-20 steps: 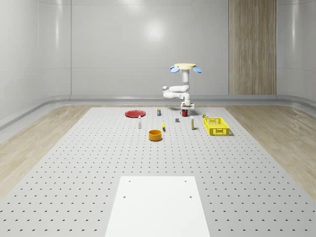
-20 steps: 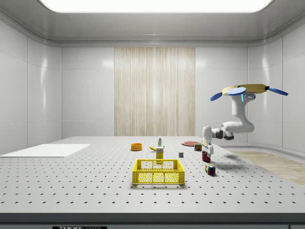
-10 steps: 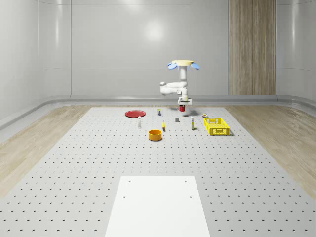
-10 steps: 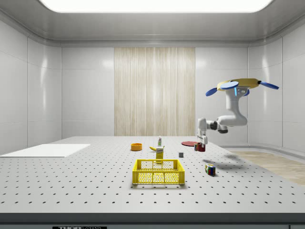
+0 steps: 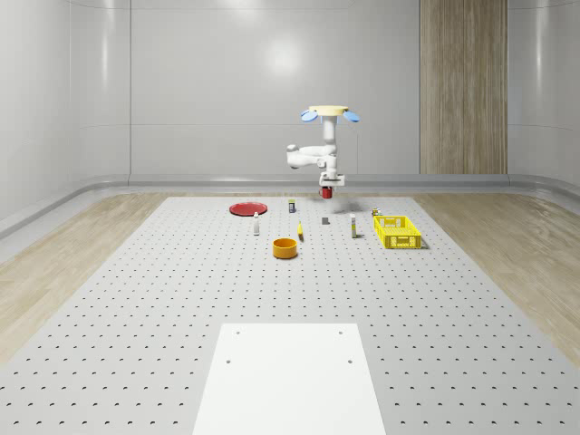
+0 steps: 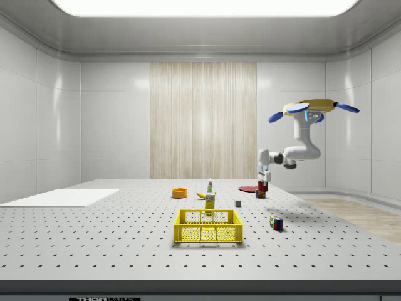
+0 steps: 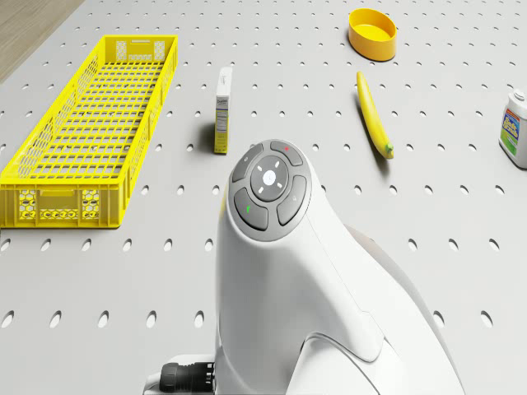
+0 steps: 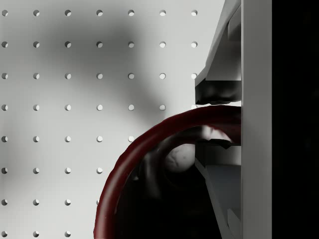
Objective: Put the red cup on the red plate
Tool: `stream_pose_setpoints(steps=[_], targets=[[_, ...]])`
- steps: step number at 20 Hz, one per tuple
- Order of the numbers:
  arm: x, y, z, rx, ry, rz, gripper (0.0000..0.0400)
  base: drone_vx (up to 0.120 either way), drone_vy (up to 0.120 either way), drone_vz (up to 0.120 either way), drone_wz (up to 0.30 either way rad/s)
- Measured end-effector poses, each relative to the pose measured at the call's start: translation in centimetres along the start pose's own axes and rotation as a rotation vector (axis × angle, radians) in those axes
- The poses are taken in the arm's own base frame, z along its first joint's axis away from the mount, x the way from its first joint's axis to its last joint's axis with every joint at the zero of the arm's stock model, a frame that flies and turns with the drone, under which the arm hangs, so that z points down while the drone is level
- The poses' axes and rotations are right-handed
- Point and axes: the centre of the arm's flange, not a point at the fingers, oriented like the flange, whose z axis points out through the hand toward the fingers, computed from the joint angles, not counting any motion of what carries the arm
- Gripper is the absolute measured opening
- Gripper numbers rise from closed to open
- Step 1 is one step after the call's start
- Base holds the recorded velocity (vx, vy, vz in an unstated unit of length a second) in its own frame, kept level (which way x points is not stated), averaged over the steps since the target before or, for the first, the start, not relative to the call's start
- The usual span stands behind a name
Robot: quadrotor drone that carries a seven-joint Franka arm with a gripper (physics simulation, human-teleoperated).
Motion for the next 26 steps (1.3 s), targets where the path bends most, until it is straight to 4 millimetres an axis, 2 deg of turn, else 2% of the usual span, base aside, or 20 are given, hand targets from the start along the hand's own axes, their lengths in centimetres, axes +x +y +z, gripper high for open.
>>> stream_pose_setpoints(steps=[7, 11, 15, 26], targets=[[0.00, 0.00, -0.02, 0.000, 0.000, 0.000, 0.0100, -0.120, -0.120, 0.000, 0.000], [0.00, 0.00, -0.03, 0.000, 0.000, 0.000, 0.0100, 0.000, -0.120, 0.000, 0.000], [0.00, 0.00, -0.03, 0.000, 0.000, 0.000, 0.0100, 0.000, -0.120, 0.110, 0.000], [0.00, 0.00, -0.03, 0.000, 0.000, 0.000, 0.0100, 0.000, -0.120, 0.000, 0.000]])
